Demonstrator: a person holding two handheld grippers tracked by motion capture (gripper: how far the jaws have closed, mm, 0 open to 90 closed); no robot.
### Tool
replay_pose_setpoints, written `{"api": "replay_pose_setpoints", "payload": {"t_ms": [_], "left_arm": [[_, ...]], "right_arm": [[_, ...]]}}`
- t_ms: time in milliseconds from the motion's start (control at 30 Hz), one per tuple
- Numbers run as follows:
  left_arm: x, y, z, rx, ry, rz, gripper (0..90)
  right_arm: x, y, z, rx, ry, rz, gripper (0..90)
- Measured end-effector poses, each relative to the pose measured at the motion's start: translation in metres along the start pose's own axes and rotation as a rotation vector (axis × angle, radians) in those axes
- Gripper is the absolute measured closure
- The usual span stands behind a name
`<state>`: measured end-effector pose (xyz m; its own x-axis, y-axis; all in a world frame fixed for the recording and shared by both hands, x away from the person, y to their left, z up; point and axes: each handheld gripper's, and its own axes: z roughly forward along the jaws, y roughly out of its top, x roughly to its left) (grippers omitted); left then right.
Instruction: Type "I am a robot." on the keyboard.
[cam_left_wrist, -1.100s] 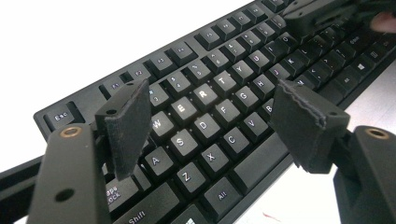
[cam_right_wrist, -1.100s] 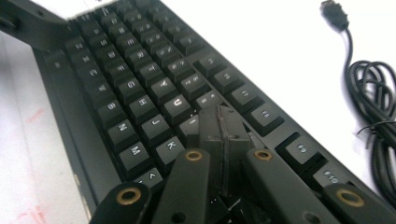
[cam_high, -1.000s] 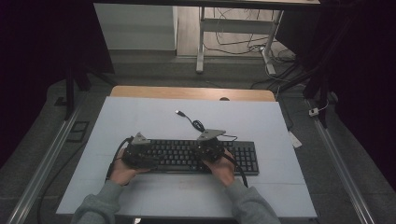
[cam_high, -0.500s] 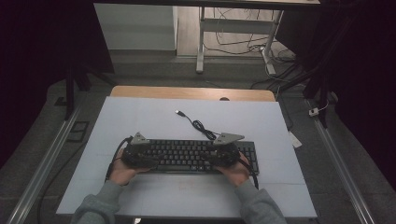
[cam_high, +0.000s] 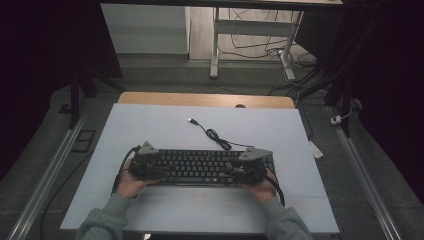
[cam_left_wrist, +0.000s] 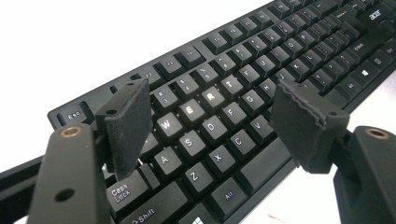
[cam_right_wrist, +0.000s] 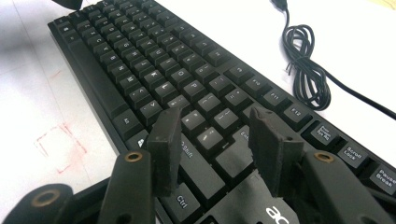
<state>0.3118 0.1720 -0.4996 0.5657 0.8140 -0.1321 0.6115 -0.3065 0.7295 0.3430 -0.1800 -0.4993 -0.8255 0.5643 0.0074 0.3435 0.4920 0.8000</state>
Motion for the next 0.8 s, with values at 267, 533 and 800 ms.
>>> {"api": "replay_pose_setpoints", "payload": {"t_ms": [267,533,800], "left_arm": [[0.0011,-0.0001,-0.0004,-0.007,0.008,0.0,29.4],[0.0005,0.0004,0.0007,-0.011,0.011,-0.001,36.0],[-0.0029,0.0025,0.0028,-0.024,-0.006,0.009,54.5]], "right_arm": [[0.0011,0.0004,0.0019,0.004,0.001,-0.013,53.9],[0.0006,0.0002,0.0026,0.002,0.001,-0.011,53.9],[0.0005,-0.0001,0.0036,0.005,0.002,-0.01,53.8]]}}
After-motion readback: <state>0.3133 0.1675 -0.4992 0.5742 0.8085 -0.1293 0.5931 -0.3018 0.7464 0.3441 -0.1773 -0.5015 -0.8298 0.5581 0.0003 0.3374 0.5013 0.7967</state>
